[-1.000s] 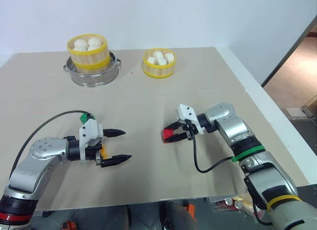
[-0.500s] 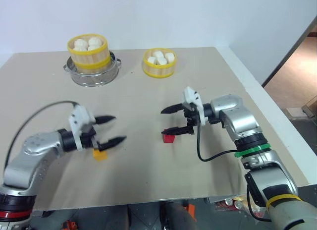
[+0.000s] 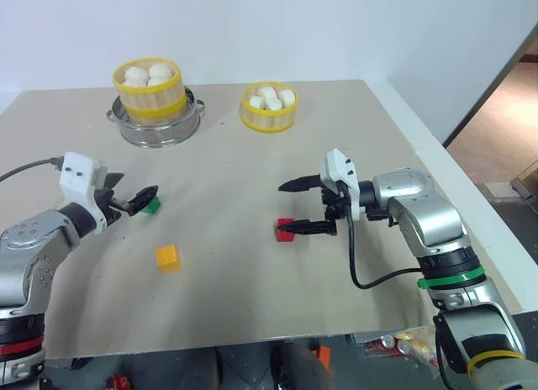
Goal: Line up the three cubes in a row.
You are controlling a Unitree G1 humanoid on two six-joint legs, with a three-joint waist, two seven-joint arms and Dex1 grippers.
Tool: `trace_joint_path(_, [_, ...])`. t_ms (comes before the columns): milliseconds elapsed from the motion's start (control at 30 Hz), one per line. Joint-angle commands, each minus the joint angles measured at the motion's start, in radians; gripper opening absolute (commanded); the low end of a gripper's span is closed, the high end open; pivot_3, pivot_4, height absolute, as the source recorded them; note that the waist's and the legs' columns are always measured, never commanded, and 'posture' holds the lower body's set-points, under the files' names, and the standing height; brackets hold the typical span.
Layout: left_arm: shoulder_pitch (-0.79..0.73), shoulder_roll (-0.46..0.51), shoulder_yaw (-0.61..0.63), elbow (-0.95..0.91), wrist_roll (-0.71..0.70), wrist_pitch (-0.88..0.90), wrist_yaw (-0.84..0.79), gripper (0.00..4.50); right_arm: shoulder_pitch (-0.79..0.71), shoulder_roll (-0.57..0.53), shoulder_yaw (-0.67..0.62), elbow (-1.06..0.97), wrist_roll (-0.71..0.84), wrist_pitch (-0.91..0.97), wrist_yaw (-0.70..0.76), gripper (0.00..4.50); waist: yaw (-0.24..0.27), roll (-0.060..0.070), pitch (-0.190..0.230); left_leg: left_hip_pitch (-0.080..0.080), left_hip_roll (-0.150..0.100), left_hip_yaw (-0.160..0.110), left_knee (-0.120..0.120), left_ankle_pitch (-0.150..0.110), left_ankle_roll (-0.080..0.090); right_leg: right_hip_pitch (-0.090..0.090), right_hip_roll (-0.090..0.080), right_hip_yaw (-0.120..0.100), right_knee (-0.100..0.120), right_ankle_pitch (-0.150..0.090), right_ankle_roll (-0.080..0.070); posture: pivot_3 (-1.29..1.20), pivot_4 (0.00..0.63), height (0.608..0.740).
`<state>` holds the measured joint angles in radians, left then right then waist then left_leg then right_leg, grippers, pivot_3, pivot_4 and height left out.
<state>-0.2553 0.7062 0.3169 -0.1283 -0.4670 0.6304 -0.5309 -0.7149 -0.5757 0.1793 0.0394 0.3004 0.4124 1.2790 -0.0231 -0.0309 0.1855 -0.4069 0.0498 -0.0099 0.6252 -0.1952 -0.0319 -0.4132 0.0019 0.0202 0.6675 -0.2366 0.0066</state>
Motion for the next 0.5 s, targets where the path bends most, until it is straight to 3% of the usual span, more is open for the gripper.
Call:
trace_joint_path(33, [-0.021, 0.026, -0.013, 0.006, 0.048, -0.006, 0.017, 4.5, -0.005, -0.007, -0.036, -0.035, 0.02, -0.022, -0.017, 4.44, 0.0, 0.0, 0.0, 0.0, 0.0, 0.0, 0.0, 0.0, 0.0, 0.0, 0.0, 0.0, 0.0, 0.0, 0.0, 0.0, 0.15, 0.74])
trace_joint_path(500, [-0.109, -0.007, -0.091, 0.132, 0.106, 0.047, 0.028, 4.5, 0.016, -0.016, -0.026, -0.019, 0.003, -0.082, -0.048, 4.44, 0.0, 0.0, 0.0, -0.001, 0.0, 0.001, 0.0, 0.0, 0.0, -0.001, 0.0, 0.001, 0.0, 0.0, 0.0, 0.0, 0.15, 0.74])
